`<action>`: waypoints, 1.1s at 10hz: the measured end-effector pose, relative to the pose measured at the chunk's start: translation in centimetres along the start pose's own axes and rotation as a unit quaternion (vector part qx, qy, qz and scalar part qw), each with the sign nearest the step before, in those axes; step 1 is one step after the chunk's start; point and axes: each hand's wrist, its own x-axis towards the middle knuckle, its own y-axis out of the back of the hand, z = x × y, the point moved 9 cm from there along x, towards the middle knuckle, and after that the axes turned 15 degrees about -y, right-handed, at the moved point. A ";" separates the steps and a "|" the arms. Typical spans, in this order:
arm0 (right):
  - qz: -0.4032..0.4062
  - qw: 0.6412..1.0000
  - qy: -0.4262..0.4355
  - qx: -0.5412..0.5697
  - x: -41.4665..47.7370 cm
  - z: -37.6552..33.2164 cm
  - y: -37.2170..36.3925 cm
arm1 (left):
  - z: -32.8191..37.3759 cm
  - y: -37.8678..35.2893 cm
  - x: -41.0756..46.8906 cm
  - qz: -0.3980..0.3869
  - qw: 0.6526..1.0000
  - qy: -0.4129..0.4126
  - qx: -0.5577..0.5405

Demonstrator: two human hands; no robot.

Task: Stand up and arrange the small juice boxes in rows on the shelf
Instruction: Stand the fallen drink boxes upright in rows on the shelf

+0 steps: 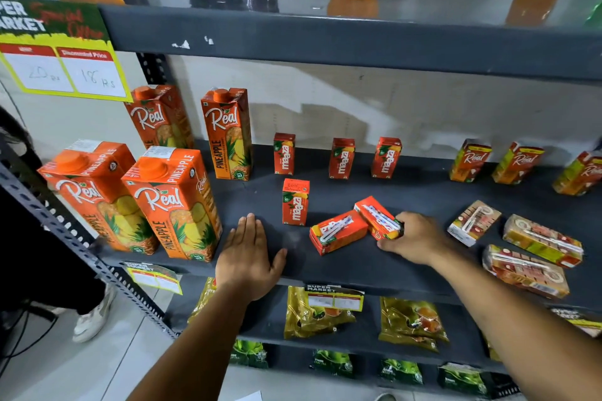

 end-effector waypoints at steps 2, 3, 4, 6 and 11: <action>0.118 0.983 0.121 -0.075 0.3 -2.6 6.0 | 0.0 -0.1 0.1 -0.007 1.000 0.004 0.001; 0.127 0.945 0.230 -0.194 -0.3 -5.0 7.1 | 0.0 -0.1 0.1 -0.007 1.000 0.005 0.001; 0.076 0.872 0.344 -0.339 -1.8 -7.0 6.3 | -0.1 -0.2 0.1 -0.009 1.000 0.006 0.006; 0.024 0.874 0.337 -0.348 -2.4 -7.3 6.9 | 0.0 0.1 0.1 -0.008 1.000 0.009 0.012; 0.043 0.894 0.190 -0.404 1.1 -6.4 8.5 | 0.0 0.2 0.1 -0.001 1.000 0.007 0.014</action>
